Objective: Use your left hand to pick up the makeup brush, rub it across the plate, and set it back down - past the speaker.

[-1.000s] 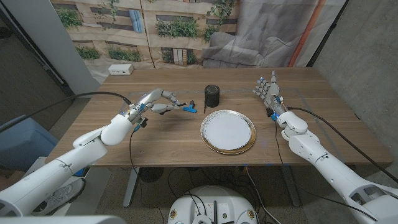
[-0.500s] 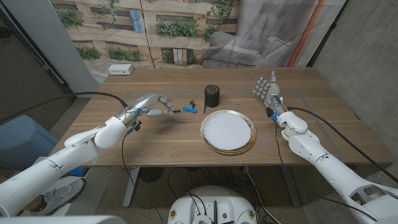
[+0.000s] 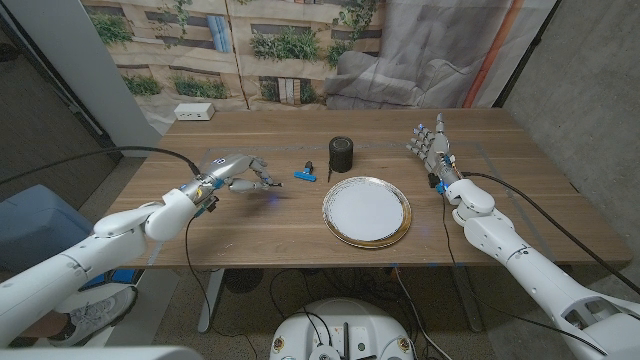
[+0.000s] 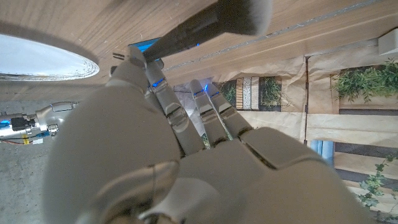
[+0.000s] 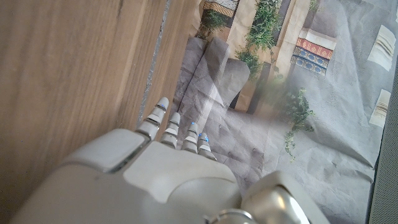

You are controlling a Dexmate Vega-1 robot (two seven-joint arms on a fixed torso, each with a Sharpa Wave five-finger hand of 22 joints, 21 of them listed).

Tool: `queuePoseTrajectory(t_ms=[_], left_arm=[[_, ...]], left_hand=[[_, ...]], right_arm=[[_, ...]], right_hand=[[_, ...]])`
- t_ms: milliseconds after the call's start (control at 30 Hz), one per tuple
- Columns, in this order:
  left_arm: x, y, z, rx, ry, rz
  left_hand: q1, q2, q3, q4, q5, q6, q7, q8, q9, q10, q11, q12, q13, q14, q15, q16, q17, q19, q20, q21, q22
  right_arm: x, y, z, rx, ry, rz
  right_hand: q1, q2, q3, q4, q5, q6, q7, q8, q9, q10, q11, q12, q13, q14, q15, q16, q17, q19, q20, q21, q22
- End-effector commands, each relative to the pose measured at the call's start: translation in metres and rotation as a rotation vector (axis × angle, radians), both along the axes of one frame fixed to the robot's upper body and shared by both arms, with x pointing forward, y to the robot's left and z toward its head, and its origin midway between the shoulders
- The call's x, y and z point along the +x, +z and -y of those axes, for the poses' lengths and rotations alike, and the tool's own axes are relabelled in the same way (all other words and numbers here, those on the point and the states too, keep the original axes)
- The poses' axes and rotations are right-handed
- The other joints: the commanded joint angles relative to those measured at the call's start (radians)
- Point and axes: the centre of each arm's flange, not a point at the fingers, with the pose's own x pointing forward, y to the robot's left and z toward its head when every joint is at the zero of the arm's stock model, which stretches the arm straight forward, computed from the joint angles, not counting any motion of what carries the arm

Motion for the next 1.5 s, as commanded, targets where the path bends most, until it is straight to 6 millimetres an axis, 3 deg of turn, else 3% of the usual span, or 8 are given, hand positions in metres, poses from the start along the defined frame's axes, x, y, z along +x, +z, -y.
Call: queuePoseTrajectory(t_ms=[33,700,1500], left_arm=[[0.000,0.004,-0.010,0.094,0.074,0.064],[0.006,-0.018,-0.029,0.210,0.072,0.095],[0.016,-0.048,-0.019,0.234,0.001,0.044]], left_hand=[[-0.006,0.007,-0.006,0.001,0.005,0.006,-0.004,0.005,0.004,0.009,0.001,0.005,0.003,0.013,-0.164,0.005,0.004,0.008,-0.061,0.006,0.001],[-0.007,0.009,-0.008,0.002,0.006,0.007,-0.009,0.005,0.004,0.009,0.001,0.005,0.003,0.021,-0.166,0.008,0.005,0.006,-0.059,0.005,0.001],[-0.007,0.007,-0.011,0.001,0.006,0.008,-0.011,0.005,0.003,0.007,0.000,0.003,0.003,0.027,-0.166,0.008,0.005,0.003,-0.060,0.003,0.000]], right_arm=[[0.000,0.000,0.000,0.000,0.000,0.000],[0.000,0.000,0.000,0.000,0.000,0.000],[0.000,0.000,0.000,0.000,0.000,0.000]], right_hand=[[0.005,0.100,-0.001,0.005,0.005,-0.009,-0.001,0.004,0.002,-0.006,0.001,0.006,0.003,-0.001,0.010,0.003,0.005,0.002,0.006,0.005,0.006],[0.005,0.100,-0.001,0.005,0.005,-0.009,0.000,0.005,0.002,-0.005,0.001,0.007,0.003,0.001,0.011,0.003,0.005,0.002,0.007,0.005,0.006],[0.005,0.100,-0.001,0.005,0.005,-0.009,0.000,0.004,0.002,-0.005,0.001,0.007,0.003,0.000,0.012,0.003,0.005,0.003,0.007,0.005,0.006]])
